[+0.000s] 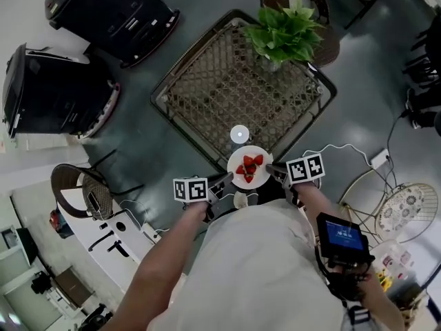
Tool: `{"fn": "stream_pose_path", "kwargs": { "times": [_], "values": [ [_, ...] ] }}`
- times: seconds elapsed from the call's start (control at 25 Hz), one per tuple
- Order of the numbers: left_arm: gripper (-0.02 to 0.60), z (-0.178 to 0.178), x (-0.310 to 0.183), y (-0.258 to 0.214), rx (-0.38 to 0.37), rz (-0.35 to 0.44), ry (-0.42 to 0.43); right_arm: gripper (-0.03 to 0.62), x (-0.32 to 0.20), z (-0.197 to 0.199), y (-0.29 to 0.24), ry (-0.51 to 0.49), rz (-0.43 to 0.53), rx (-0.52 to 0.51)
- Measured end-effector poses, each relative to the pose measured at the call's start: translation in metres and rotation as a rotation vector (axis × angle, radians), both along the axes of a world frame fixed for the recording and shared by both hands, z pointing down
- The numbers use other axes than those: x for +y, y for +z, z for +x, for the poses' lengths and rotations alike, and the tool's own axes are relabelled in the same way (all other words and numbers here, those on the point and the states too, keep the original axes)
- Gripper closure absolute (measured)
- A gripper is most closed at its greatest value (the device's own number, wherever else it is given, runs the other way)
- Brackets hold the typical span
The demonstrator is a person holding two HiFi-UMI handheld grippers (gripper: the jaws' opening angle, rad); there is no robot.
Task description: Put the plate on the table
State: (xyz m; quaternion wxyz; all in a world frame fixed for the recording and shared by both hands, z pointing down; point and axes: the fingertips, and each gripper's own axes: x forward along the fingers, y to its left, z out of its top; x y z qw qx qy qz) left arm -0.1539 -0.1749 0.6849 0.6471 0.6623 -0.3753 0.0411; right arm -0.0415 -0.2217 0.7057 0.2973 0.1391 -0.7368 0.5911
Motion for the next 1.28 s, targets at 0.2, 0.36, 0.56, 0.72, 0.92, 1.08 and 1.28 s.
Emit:
{"fn": "stream_pose_path", "kwargs": {
  "times": [0.2, 0.36, 0.56, 0.72, 0.92, 1.08, 1.28],
  "values": [
    [0.566, 0.003, -0.015, 0.013, -0.010, -0.023, 0.007, 0.556, -0.015, 0.003, 0.010, -0.018, -0.025, 0.012],
    [0.566, 0.010, -0.032, 0.032, -0.033, -0.040, 0.037, 0.556, -0.029, 0.013, 0.024, -0.019, -0.044, 0.032],
    [0.566, 0.017, -0.046, 0.056, -0.054, -0.083, 0.040, 0.556, -0.041, 0.020, 0.044, -0.026, -0.069, 0.055],
    [0.565, 0.017, -0.053, 0.064, -0.051, -0.110, 0.012, 0.556, -0.052, 0.019, 0.051, -0.046, -0.065, 0.069],
    [0.566, 0.008, -0.069, 0.072, -0.040, -0.120, -0.044, 0.556, -0.073, 0.009, 0.059, -0.072, -0.052, 0.064],
    [0.565, 0.002, -0.091, 0.079, -0.048, -0.119, -0.064, 0.556, -0.097, 0.002, 0.065, -0.073, -0.026, 0.066],
    [0.565, -0.001, -0.126, 0.083, -0.082, -0.115, -0.051, 0.556, -0.128, 0.001, 0.068, -0.038, -0.002, 0.071]
  ]
}}
